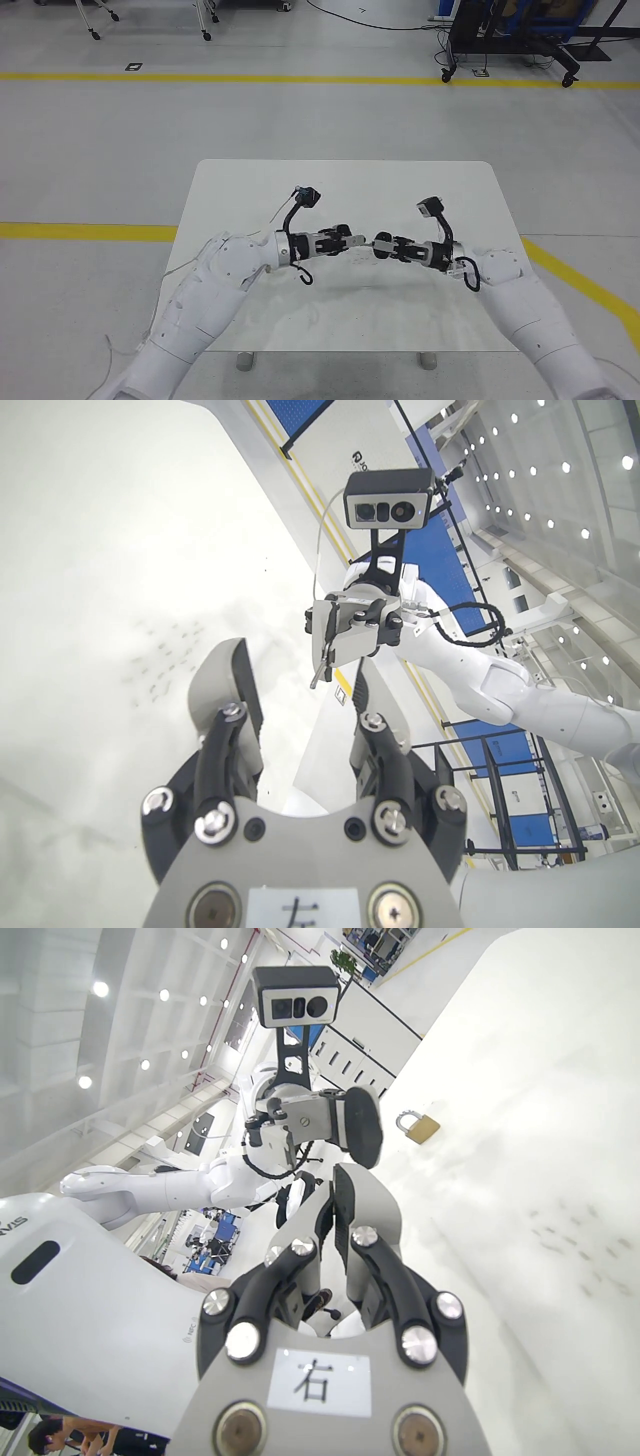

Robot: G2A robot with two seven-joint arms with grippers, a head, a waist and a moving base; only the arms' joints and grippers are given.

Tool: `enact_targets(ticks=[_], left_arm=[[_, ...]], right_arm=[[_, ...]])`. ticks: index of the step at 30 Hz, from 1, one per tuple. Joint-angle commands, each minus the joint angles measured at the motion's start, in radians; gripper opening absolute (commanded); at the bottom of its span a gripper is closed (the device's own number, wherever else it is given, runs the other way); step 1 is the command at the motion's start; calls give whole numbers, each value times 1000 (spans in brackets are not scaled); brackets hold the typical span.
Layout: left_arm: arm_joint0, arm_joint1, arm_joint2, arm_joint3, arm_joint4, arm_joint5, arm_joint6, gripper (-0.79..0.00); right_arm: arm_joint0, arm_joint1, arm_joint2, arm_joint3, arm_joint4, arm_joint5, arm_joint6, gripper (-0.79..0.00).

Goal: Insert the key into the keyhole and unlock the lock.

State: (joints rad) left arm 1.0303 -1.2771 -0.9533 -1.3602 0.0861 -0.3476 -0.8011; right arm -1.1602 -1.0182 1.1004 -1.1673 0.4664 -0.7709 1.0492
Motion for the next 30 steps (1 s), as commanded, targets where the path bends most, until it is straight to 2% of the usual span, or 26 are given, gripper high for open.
enact_targets(ticks=[1, 5, 11, 13, 16, 20, 24, 27, 30], left_arm=[[7, 1, -10, -5, -5, 5, 34, 0], [20, 1, -30, -21, -37, 15, 79, 0], [20, 1, -30, -21, -37, 15, 79, 0], [31, 1, -28, -59, -47, 14, 89, 0], [46, 21, -105, -146, 15, 22, 84, 0], [118, 74, -276, -335, 238, 47, -33, 0], [214, 119, -421, -521, 472, 55, -236, 0], [258, 138, -438, -564, 596, 28, -375, 0], [266, 143, -388, -527, 719, 9, -404, 0]], right_arm=[[-4, 4, 8, 13, 41, -8, -8, -785], [-17, 9, 25, 54, 143, -26, -26, -785], [-17, 9, 25, 54, 143, -26, -26, -785], [-17, 9, 25, 54, 143, -26, -26, -785], [-17, 9, 25, 54, 143, -26, -26, -785], [-17, 9, 25, 54, 143, -26, -26, -785], [-17, 9, 25, 54, 143, -26, -26, -785], [-17, 9, 25, 54, 143, -26, -26, -785], [-17, 9, 25, 54, 143, -26, -26, -785]])
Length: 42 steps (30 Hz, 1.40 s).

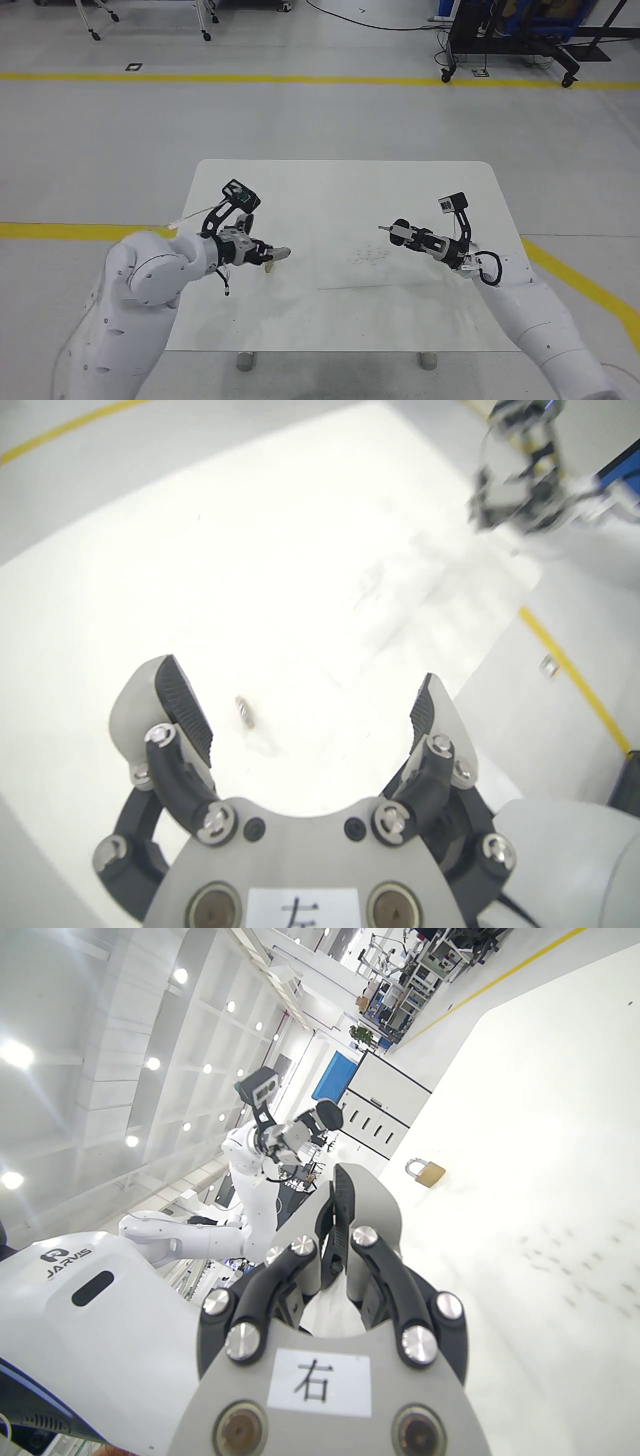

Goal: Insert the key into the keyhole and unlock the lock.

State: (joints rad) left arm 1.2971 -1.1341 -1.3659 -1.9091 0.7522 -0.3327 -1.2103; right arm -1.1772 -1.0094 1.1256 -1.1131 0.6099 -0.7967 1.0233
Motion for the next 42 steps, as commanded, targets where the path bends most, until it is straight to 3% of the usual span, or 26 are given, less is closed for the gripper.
enact_targets(ticks=[1, 3, 6, 9, 11, 14, 18, 22, 23, 25, 26, 41, 42], left_arm=[[-2, -1, 48, 50, 75, -8, 24, 0], [-17, -5, 98, 115, 128, -9, 50, -18], [-52, -12, 167, 194, 198, 20, 65, -157], [-81, -18, 212, 240, 215, 51, 50, -228], [-96, -20, 222, 256, 230, 73, 51, -222], [-109, -21, 233, 286, 258, 89, 56, -416], [-120, -22, 243, 297, 254, 105, 50, -468], [-124, -23, 255, 301, 263, 122, 41, -459], [-126, -23, 256, 304, 260, 123, 40, -496], [-130, -23, 259, 310, 255, 123, 41, -723], [-132, -23, 261, 314, 255, 123, 41, -785], [-172, -31, 309, 367, 259, 142, 50, -785], [-176, -32, 312, 369, 256, 143, 49, -730]], right_arm=[[0, 0, 0, 0, 0, 0, 0, -785], [0, 0, 0, 0, 0, 0, 0, -785], [0, 0, 0, 0, 0, 0, 0, -785], [0, 0, 0, 0, 0, 0, 0, -785], [0, 0, 0, 0, 0, 0, 0, -785], [0, 0, 0, 0, 0, 0, 0, -785], [0, 0, 0, 0, 0, 0, 0, -785], [0, 0, 0, 0, 0, 0, 0, -785], [0, 0, 0, 0, 0, 0, 0, -785], [0, 0, 0, 0, 0, 0, 0, -785], [0, 0, 0, 0, 0, 0, 0, -785], [0, 0, 0, 0, 0, 0, 0, -785], [0, 0, 0, 0, 0, 0, 0, -785]])
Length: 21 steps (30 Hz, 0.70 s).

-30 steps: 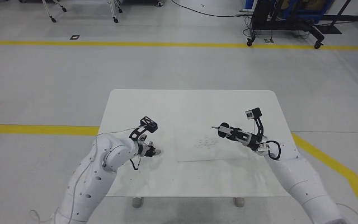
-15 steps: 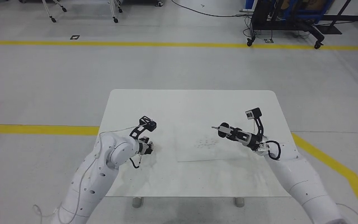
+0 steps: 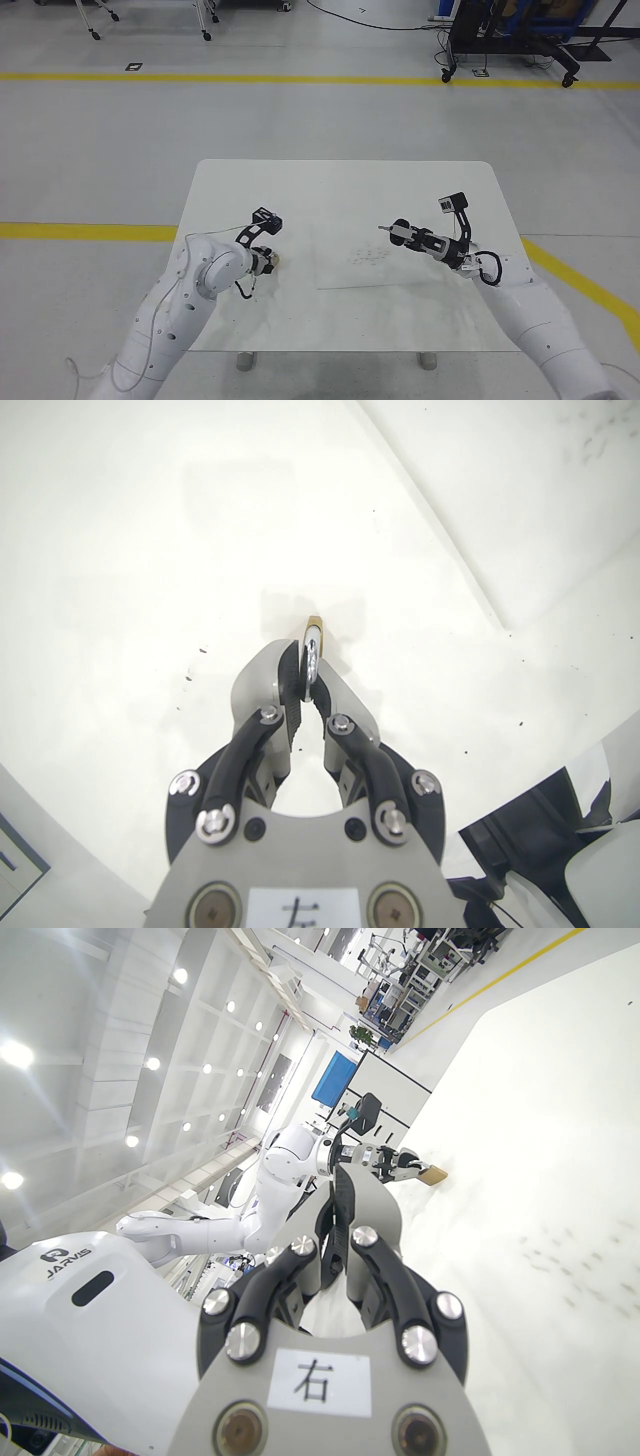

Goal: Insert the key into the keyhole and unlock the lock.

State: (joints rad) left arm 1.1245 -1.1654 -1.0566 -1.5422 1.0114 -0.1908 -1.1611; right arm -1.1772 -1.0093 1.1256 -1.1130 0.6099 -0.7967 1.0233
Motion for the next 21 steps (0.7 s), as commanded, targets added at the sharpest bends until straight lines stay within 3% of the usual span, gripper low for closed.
enact_targets(ticks=[1, 5, 10, 13, 14, 15, 18, 21], left_arm=[[-6, -1, 5, 4, -4, 1, 0, -683], [-13, -2, 10, 11, -9, 3, 4, -493], [-19, -2, 11, 18, -16, 4, 10, -471], [-22, -2, 8, 23, -20, 1, 23, -526], [-25, -2, 7, 25, -21, 0, 25, -566], [-27, -2, 8, 29, -20, -2, 27, -656], [-37, -5, 19, 40, -35, -15, 30, -757], [-54, -8, 40, 57, -25, -15, 13, -785]], right_arm=[[0, 0, 0, 0, 0, 0, 0, -785], [0, 0, 0, 0, 0, 0, 0, -785], [0, 0, 0, 0, 0, 0, 0, -785], [0, 0, 0, 0, 0, 0, 0, -785], [0, 0, 0, 0, 0, 0, 0, -785], [0, 0, 0, 0, 0, 0, 0, -785], [0, 0, 0, 0, 0, 0, 0, -785], [0, 0, 0, 0, 0, 0, 0, -785]])
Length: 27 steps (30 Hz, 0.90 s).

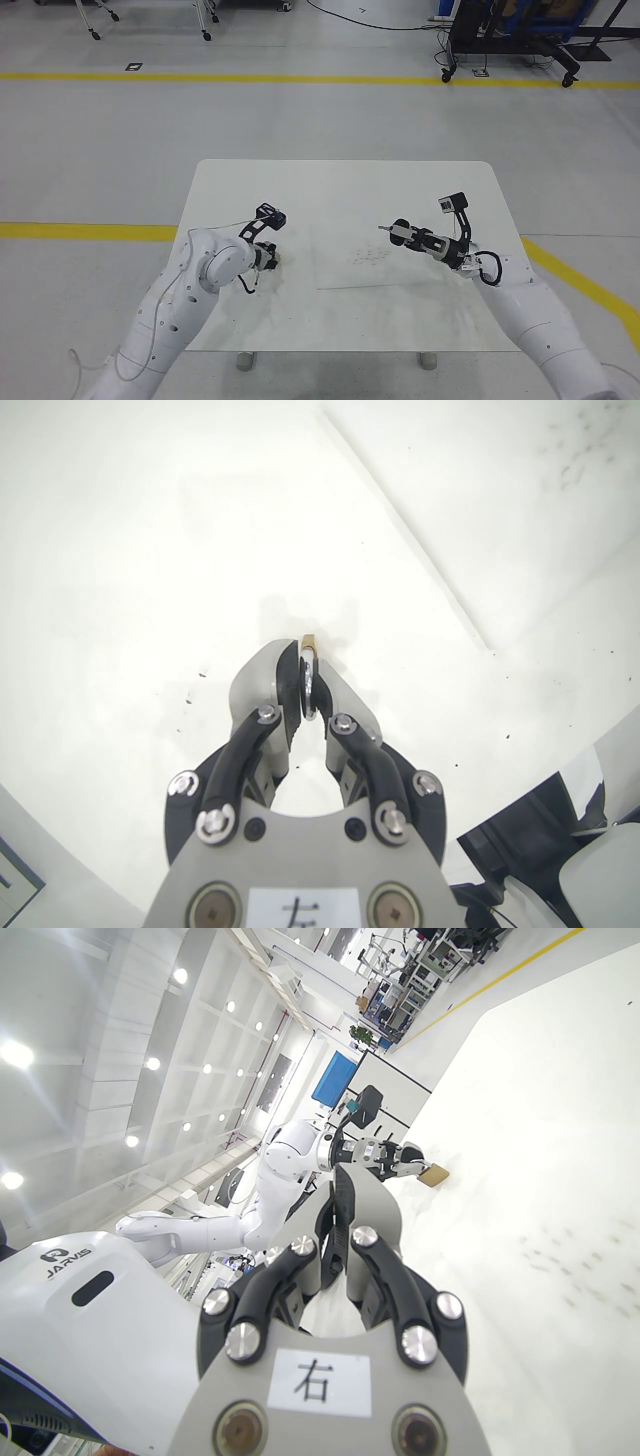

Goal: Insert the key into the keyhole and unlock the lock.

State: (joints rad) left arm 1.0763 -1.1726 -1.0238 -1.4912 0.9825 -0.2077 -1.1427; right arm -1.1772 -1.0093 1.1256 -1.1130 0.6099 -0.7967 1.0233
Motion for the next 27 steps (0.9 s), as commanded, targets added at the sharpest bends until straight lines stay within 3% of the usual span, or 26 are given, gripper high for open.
enact_targets(ticks=[1, 9, 14, 22, 27], left_arm=[[-11, -2, 13, 10, 8, 3, -10, -785], [-23, -2, 12, 7, 40, 22, 30, -785], [21, 0, -40, -52, -47, 17, 196, -785], [21, 0, -40, -52, -47, 17, 196, -785], [16, -17, -62, 45, -339, -34, 309, -785]], right_arm=[[0, 0, 0, 0, 0, 0, 0, -785], [0, 0, 0, 0, 0, 0, 0, -785], [0, 0, 0, 0, 0, 0, 0, -785], [0, 0, 0, 0, 0, 0, 0, -785], [-12, -8, -13, -25, 32, 45, -54, -785]])
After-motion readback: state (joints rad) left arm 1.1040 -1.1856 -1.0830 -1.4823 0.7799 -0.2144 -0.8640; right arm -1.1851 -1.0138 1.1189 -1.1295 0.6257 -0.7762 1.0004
